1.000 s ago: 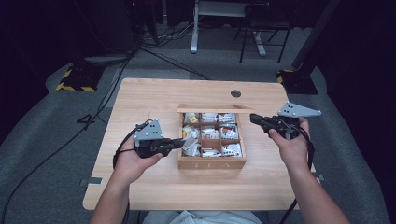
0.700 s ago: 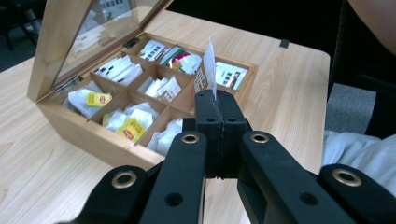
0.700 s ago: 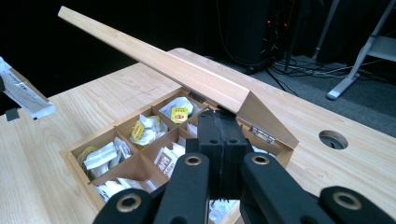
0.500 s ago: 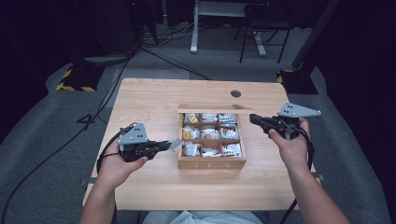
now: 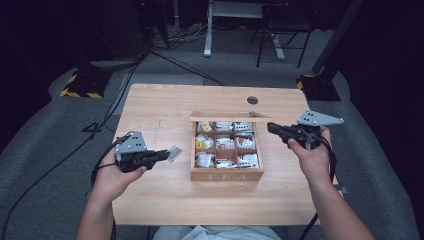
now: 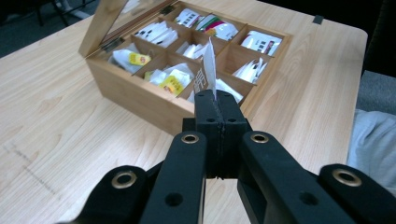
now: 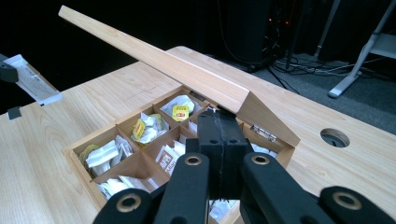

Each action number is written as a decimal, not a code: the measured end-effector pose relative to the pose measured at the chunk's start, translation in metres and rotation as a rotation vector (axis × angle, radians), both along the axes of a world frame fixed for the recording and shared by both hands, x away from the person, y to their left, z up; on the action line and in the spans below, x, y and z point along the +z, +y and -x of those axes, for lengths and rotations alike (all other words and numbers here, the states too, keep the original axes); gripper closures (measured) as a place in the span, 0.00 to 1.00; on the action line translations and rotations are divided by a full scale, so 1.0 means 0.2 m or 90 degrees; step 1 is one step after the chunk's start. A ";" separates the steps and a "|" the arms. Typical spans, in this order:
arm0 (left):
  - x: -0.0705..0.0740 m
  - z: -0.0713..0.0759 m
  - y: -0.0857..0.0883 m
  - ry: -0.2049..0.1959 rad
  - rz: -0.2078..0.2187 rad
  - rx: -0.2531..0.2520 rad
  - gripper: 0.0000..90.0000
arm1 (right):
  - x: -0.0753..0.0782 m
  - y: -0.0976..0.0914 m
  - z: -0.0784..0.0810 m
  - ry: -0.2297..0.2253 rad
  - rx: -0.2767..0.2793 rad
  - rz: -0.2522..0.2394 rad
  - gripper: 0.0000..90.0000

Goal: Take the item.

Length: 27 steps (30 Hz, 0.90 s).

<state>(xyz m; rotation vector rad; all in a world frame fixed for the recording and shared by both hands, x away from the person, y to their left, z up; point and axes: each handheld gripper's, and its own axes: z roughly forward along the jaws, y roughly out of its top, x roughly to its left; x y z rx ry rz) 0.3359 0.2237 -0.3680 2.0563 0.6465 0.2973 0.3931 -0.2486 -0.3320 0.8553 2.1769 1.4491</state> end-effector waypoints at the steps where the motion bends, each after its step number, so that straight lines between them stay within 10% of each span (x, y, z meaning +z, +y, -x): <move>1: -0.01 0.00 0.01 0.006 -0.001 0.005 1.00 | 0.00 0.00 0.00 0.000 0.000 0.002 1.00; 27: -0.25 -0.15 0.13 0.087 -0.064 0.098 1.00 | 0.02 0.00 -0.01 0.008 0.001 0.008 1.00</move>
